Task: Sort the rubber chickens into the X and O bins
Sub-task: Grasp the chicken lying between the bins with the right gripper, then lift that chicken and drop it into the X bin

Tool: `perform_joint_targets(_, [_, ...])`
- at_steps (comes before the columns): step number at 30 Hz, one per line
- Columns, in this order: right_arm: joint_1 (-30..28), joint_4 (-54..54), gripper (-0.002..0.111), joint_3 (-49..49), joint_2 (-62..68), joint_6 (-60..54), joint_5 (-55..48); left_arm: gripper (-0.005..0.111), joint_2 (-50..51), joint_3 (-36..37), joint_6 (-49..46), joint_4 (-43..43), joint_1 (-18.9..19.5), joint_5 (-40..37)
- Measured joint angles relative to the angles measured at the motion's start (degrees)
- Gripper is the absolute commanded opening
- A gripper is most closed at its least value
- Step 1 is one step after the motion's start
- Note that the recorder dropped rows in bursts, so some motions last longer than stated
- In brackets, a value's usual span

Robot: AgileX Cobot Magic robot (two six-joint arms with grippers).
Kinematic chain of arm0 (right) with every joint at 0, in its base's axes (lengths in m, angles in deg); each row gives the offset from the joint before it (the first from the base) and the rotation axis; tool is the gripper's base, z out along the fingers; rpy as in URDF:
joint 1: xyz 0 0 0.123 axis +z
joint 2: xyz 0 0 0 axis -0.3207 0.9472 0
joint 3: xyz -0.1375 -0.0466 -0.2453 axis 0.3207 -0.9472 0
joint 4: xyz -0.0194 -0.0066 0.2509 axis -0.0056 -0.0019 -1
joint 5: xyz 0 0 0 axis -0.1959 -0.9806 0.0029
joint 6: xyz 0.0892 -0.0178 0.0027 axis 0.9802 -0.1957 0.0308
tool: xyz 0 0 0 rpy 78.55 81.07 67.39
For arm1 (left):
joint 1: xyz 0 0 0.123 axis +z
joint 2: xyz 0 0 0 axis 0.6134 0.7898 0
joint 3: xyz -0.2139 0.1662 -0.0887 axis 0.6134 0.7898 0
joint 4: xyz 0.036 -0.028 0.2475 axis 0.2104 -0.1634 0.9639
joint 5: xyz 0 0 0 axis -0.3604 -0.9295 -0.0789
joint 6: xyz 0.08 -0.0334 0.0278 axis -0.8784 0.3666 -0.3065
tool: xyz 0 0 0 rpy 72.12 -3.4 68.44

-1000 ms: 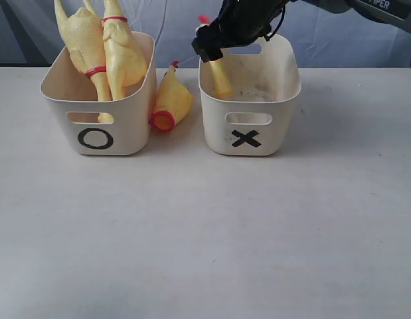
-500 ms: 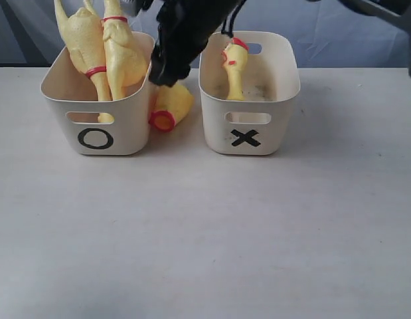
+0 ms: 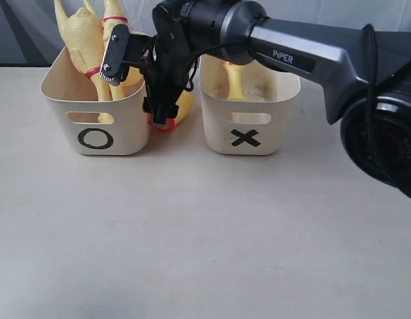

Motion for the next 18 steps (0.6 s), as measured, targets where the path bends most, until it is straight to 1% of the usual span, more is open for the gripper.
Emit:
perform_joint_targets(4, [0.0, 4.7, 0.075, 0.0, 2.6, 3.9, 0.5, 0.000, 0.0, 0.0, 0.0, 0.0, 0.0, 0.0])
perform_joint_targets(10, [0.0, 6.7, 0.075, 0.0, 5.7, 7.7, 3.4, 0.000, 0.0, 0.0, 0.0, 0.0, 0.0, 0.0])
perform_joint_targets(12, [0.0, 7.4, 0.072, 0.0, 6.4, 8.2, 4.9, 0.000, 0.0, 0.0, 0.0, 0.0, 0.0, 0.0])
perform_joint_targets(14, [0.0, 10.0, 0.061, 0.0, 7.4, 10.1, 6.7, 0.000, 0.0, 0.0, 0.0, 0.0, 0.0, 0.0])
perform_joint_targets(15, [0.0, 10.9, 0.049, 0.0, 7.7, 11.4, 7.9, 0.000, 0.0, 0.0, 0.0, 0.0, 0.0, 0.0])
perform_joint_targets(17, [0.1, 14.6, 0.011, 0.1, 8.3, 14.1, 9.3, 0.000, 0.0, 0.0, 0.0, 0.0, 0.0, 0.0])
perform_joint_targets(18, [0.1, 16.1, 0.001, 0.2, 8.4, 15.5, 9.3, 0.000, 0.0, 0.0, 0.0, 0.0, 0.0, 0.0])
